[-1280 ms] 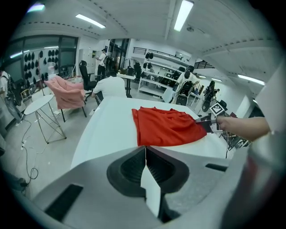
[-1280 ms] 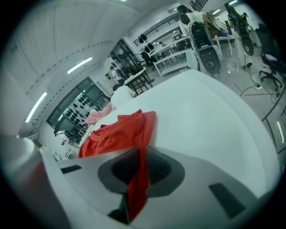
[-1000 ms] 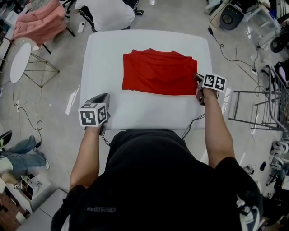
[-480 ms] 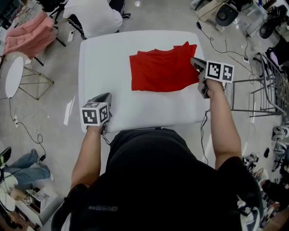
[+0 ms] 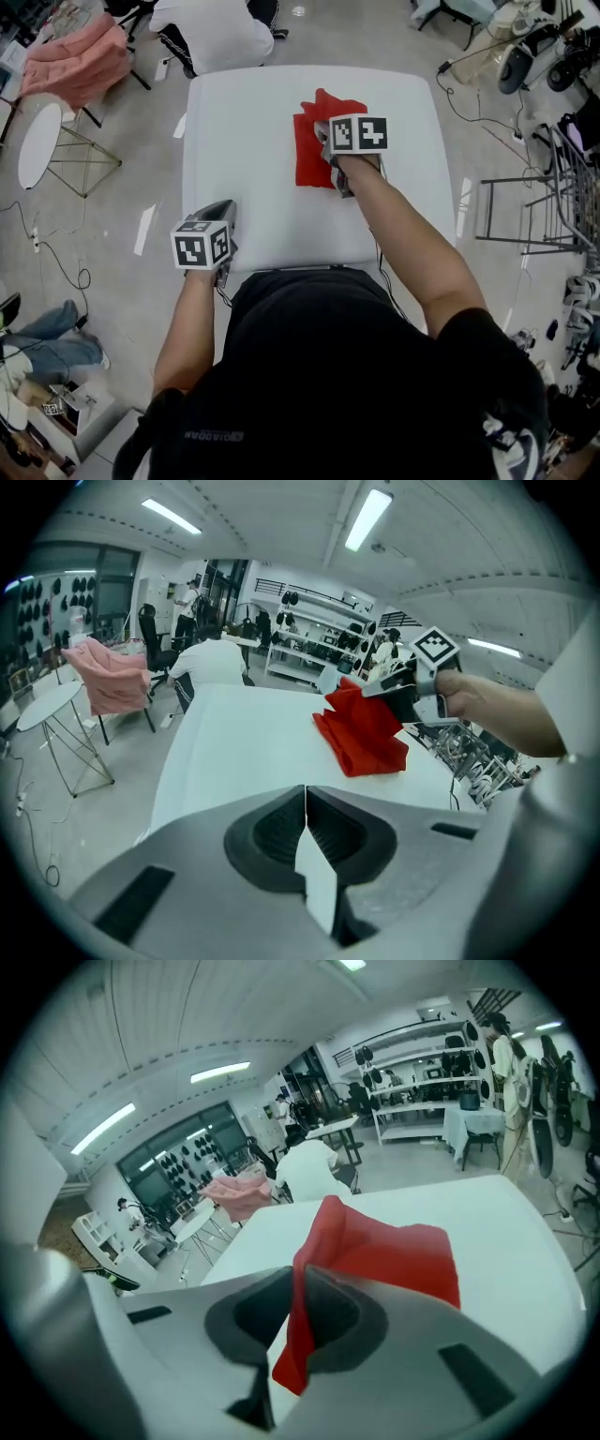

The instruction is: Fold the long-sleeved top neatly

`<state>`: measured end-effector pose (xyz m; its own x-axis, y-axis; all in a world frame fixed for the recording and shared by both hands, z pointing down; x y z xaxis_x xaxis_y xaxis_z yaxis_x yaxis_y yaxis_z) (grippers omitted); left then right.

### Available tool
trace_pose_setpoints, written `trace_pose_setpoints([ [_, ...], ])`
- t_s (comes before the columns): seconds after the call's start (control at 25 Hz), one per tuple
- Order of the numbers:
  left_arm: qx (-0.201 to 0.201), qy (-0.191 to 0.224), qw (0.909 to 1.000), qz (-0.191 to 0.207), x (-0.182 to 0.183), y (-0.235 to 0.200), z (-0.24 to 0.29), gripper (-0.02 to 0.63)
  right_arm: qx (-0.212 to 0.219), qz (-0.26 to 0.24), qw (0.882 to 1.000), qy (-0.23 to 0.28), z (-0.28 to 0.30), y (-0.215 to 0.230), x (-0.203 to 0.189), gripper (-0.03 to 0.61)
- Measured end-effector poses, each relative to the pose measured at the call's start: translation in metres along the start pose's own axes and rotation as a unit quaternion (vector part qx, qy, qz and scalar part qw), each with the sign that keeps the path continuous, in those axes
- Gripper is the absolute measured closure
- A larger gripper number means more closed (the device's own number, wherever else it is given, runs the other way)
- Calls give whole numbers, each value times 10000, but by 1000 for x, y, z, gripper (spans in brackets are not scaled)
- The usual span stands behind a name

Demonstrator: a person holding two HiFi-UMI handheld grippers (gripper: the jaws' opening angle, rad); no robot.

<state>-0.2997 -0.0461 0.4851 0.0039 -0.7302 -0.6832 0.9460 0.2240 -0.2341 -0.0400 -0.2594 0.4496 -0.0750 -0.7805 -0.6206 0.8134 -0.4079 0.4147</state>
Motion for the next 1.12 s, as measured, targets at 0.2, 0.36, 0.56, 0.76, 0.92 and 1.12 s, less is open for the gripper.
trace_pose_setpoints([
  [0.2, -34, -23, 10000, -56, -18, -6, -16, 606, -397, -310, 9965, -665, 63, -27, -38, 489],
  [0.36, -271, -33, 9996, 76, -28, -4, -20, 604, 81, -628, 9952, -748, 65, -48, -43, 352],
  [0.56, -589, -26, 9974, 404, -15, 5, -9, 592, 783, -533, 9955, -66, 13, -48, -18, 377],
  [0.76, -1025, 64, 9902, 947, 17, 34, 16, 537, 833, -544, 9924, 725, -58, 1, -21, 497],
  [0.92, -1283, 11, 9796, 1546, 46, 73, 46, 525, 75, -873, 9954, 390, -86, 53, -66, 508],
  [1.12, -1358, -364, 9651, 2208, 68, 121, 90, 508, -351, -1158, 9926, -39, -95, 84, -119, 496],
])
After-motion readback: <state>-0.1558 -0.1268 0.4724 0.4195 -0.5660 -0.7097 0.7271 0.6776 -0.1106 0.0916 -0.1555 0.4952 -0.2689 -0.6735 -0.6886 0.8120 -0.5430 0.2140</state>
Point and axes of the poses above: the fingertips, and each gripper's own axes: z forward along the fingers, y to its right, x out of its top, the point moved 10 cm from there along -z, backward along the fingers, and after that the axes turned 4 degrees about z, right-handed, at the moved point
